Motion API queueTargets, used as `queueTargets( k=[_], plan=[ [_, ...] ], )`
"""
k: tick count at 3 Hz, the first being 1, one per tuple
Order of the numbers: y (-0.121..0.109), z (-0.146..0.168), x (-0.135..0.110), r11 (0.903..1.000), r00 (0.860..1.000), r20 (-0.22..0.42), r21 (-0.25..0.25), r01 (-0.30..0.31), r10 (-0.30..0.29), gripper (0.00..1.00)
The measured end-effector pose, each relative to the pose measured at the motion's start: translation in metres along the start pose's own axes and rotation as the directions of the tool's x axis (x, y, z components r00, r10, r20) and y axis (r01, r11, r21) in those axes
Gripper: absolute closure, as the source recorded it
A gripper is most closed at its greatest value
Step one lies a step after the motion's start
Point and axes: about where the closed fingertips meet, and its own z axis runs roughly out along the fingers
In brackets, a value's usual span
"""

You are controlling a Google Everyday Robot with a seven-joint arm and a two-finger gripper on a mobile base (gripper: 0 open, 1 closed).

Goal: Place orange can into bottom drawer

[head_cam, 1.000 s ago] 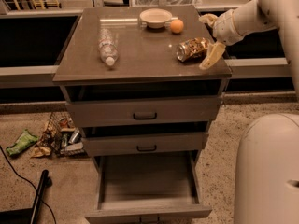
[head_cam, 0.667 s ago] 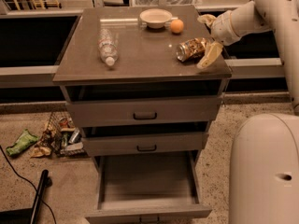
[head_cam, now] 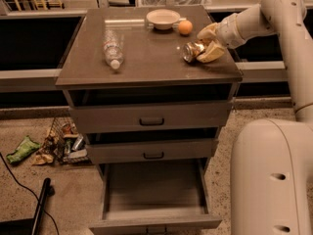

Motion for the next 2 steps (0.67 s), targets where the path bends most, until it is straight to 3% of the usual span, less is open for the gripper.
queueTargets(
  k=[2],
  plan=[
    [0.0001, 0.0046, 0.0019, 1.0, 1.0, 0.003, -0.008, -0.006, 0.006, 0.87]
  ],
)
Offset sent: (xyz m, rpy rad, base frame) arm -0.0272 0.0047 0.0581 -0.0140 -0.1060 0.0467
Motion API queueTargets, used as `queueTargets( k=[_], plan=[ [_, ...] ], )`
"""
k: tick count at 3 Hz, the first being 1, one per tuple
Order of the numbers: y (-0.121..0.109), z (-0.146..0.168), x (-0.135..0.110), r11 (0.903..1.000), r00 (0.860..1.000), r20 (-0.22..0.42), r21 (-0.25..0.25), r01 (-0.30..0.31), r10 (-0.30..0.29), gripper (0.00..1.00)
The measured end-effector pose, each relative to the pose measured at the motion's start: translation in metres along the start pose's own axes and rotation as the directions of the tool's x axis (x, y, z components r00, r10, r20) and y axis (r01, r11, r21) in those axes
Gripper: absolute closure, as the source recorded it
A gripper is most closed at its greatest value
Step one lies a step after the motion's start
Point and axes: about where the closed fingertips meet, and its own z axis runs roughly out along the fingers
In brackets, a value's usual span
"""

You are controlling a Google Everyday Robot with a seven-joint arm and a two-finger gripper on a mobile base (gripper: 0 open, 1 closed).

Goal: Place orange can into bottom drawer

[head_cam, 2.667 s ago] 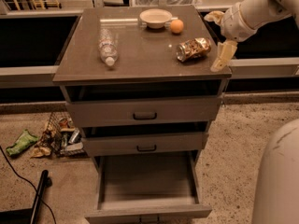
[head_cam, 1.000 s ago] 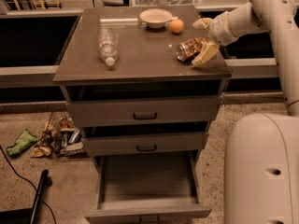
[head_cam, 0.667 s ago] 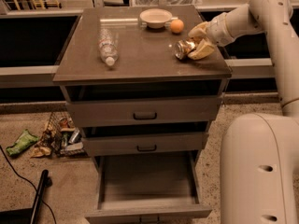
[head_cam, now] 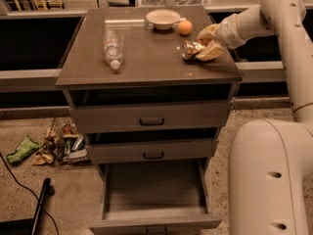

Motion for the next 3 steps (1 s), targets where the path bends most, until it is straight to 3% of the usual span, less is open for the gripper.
queueTargets(
  k=[1, 2, 3],
  plan=[
    [-0.005, -0.028, -0.031, 0.9981, 0.998, 0.037, 0.035, 0.051, -0.052, 1.0],
    [0.007, -0.05, -0.068, 0.9962, 0.994, 0.079, 0.04, 0.078, -0.081, 1.0],
    [0.007, -0.05, -0.068, 0.9962, 0.994, 0.079, 0.039, 0.078, -0.081, 1.0]
  ],
)
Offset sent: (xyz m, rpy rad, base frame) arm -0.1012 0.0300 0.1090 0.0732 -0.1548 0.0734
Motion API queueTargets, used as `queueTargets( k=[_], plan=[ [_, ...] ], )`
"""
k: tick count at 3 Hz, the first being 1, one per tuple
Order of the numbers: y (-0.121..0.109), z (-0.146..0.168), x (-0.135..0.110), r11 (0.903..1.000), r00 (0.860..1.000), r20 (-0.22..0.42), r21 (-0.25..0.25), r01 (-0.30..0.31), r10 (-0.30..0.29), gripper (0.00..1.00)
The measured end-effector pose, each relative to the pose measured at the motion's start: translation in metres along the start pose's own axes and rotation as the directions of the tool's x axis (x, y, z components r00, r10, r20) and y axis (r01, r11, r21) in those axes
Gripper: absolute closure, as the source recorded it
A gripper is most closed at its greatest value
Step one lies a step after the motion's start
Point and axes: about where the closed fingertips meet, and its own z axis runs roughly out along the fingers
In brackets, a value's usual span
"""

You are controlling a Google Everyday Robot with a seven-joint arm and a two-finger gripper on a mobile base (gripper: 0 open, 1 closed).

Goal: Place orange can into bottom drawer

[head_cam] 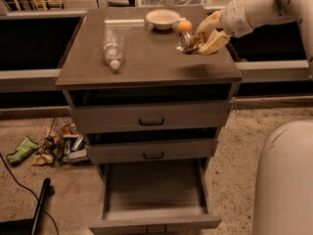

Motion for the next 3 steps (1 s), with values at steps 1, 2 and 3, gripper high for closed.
queueTargets(
  k=[1, 2, 3],
  plan=[
    [0.011, 0.004, -0.008, 0.9996, 1.0, 0.016, -0.025, -0.01, 0.01, 1.0],
    [0.038, 0.004, -0.032, 0.996, 0.998, 0.056, -0.086, -0.027, 0.031, 1.0],
    [0.074, -0.007, -0.067, 0.9917, 0.995, 0.088, -0.121, -0.043, 0.054, 1.0]
  ],
)
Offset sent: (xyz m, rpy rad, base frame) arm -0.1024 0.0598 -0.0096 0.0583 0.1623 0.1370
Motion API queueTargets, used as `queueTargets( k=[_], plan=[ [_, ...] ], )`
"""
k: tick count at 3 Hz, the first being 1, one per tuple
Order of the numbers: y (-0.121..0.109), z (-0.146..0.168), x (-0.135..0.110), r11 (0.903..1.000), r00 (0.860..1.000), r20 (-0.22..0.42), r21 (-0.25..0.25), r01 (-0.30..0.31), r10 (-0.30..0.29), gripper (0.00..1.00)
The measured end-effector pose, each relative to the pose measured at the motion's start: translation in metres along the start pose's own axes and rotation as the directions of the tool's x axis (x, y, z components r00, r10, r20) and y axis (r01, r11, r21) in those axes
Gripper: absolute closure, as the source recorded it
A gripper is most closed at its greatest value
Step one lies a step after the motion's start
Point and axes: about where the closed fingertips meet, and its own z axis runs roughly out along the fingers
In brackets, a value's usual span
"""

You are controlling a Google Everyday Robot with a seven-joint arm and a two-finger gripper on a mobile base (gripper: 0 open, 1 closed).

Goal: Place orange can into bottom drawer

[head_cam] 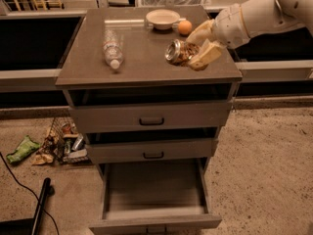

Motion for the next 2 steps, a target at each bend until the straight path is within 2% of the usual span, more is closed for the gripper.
queueTargets(
  k=[1, 2],
  plan=[
    [0.042, -0.006, -0.021, 0.998, 0.998, 0.014, -0.01, -0.062, 0.062, 1.0],
    [0.074, 0.017, -0.008, 0.9916, 0.995, -0.001, -0.083, -0.1, 0.1, 1.0]
  ],
)
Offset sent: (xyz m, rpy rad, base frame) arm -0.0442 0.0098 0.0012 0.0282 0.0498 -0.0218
